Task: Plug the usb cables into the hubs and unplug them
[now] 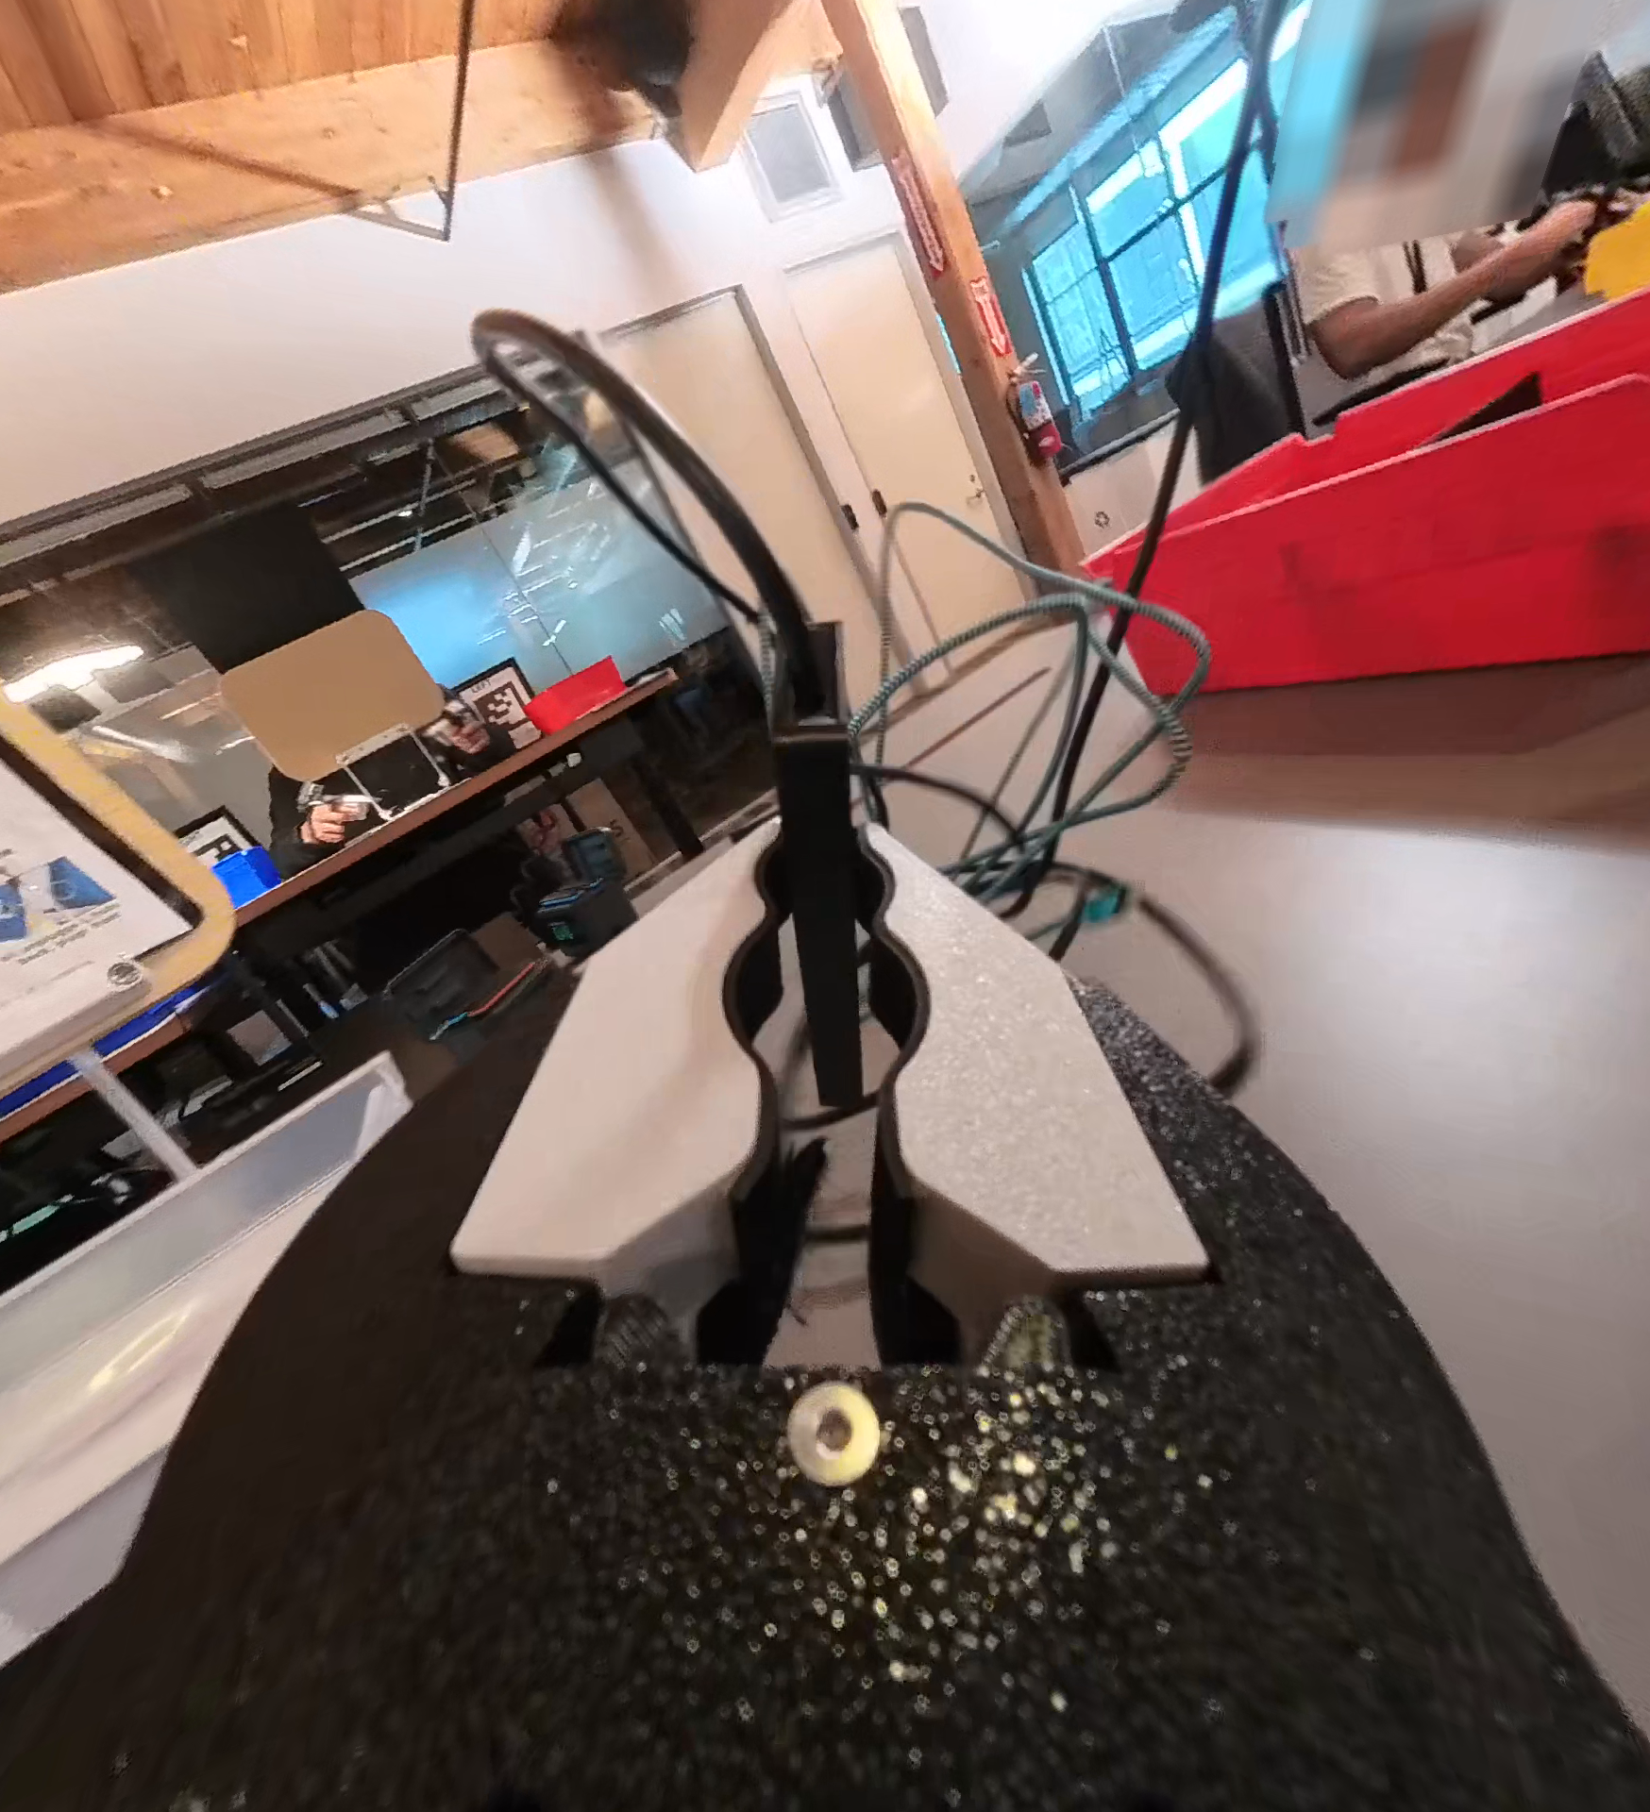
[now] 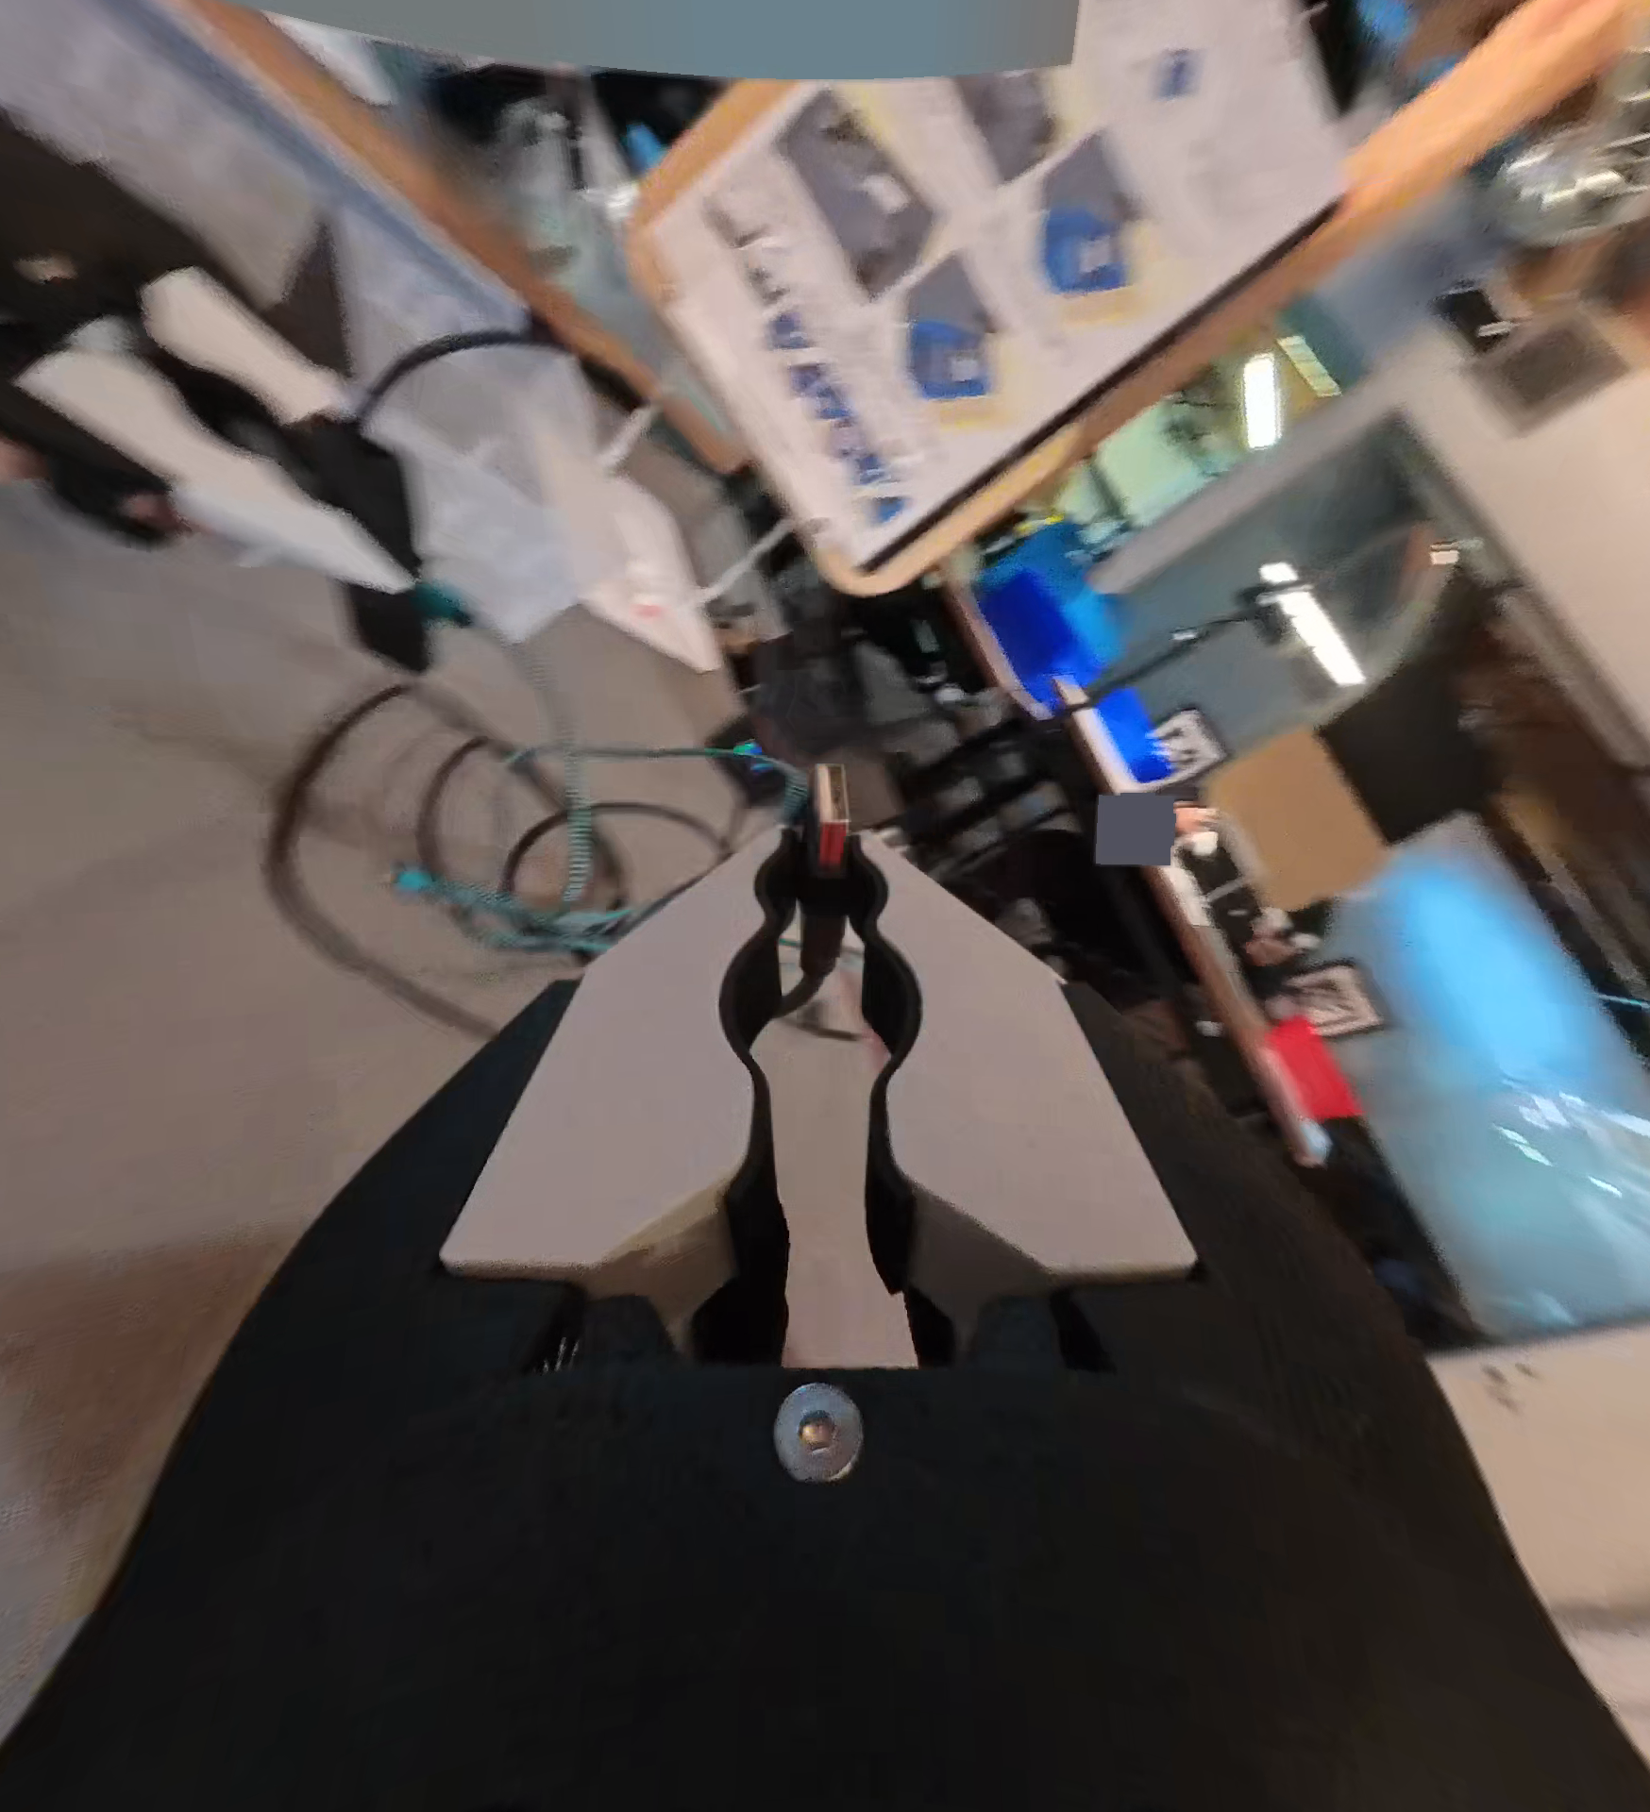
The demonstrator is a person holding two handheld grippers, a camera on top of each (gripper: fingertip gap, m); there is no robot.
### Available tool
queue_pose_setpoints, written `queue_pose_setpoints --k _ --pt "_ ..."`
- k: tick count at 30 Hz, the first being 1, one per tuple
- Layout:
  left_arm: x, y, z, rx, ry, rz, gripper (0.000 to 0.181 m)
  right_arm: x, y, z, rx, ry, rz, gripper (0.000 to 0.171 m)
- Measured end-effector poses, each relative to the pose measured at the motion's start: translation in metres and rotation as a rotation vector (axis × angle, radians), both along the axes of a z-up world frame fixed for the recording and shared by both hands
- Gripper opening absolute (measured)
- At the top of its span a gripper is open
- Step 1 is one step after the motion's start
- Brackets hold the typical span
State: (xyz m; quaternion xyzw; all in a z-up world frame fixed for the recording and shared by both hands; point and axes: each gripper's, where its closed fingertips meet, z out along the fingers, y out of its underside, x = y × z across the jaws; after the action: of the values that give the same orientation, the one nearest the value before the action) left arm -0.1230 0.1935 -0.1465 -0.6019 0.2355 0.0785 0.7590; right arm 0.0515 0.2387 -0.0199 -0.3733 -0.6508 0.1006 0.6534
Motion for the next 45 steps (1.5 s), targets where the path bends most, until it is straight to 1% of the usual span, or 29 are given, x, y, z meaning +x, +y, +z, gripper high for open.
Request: queue_pose_setpoints --k 3,6,12,16,18,24,26,28,30,32,34,35,36,38,41,45 --pt "-0.012 0.000 0.003 0.009 -0.043 0.041 0.008 0.008 0.010 0.075 0.051 0.134 -0.042 0.007" --pt "-0.022 0.002 0.004 0.005 -0.071 0.079 0.008 0.008 0.018 0.136 0.064 0.187 -0.049 0.007" --pt "-0.033 0.005 0.001 -0.005 -0.032 0.174 0.007 -0.002 0.046 0.227 0.123 0.201 -0.145 0.008" --pt "-0.041 0.008 -0.004 -0.029 -0.020 0.231 0.008 0.004 0.057 0.287 0.180 0.273 -0.223 0.007" --pt "-0.045 0.010 -0.005 -0.043 -0.031 0.245 0.008 0.012 0.059 0.319 0.217 0.349 -0.261 0.007" --pt "-0.057 0.013 -0.011 -0.086 -0.075 0.275 0.007 0.046 0.068 0.384 0.290 0.468 -0.390 0.007" --pt "-0.060 0.015 -0.015 -0.110 -0.099 0.278 0.007 0.064 0.069 0.401 0.300 0.531 -0.425 0.007" --pt "-0.061 0.015 -0.016 -0.119 -0.121 0.270 0.007 0.078 0.070 0.410 0.270 0.565 -0.430 0.007" --pt "-0.061 0.016 -0.019 -0.135 -0.127 0.261 0.007 0.090 0.076 0.412 0.253 0.559 -0.464 0.007" --pt "-0.059 0.018 -0.021 -0.150 -0.122 0.250 0.008 0.102 0.087 0.406 0.243 0.513 -0.520 0.007" --pt "-0.058 0.018 -0.022 -0.153 -0.111 0.249 0.007 0.115 0.100 0.392 0.208 0.451 -0.578 0.006" --pt "-0.057 0.018 -0.022 -0.153 -0.107 0.249 0.007 0.121 0.108 0.377 0.155 0.396 -0.605 0.007" --pt "-0.057 0.018 -0.022 -0.151 -0.105 0.249 0.007 0.125 0.116 0.355 0.079 0.322 -0.624 0.006" --pt "-0.056 0.018 -0.021 -0.148 -0.105 0.247 0.007 0.136 0.130 0.299 -0.076 0.156 -0.659 0.007" --pt "-0.055 0.018 -0.022 -0.152 -0.105 0.242 0.007 0.161 0.147 0.197 -0.208 -0.121 -0.736 0.007" --pt "-0.054 0.018 -0.021 -0.146 -0.098 0.243 0.007 0.184 0.151 0.061 -0.344 -0.417 -0.751 0.007"
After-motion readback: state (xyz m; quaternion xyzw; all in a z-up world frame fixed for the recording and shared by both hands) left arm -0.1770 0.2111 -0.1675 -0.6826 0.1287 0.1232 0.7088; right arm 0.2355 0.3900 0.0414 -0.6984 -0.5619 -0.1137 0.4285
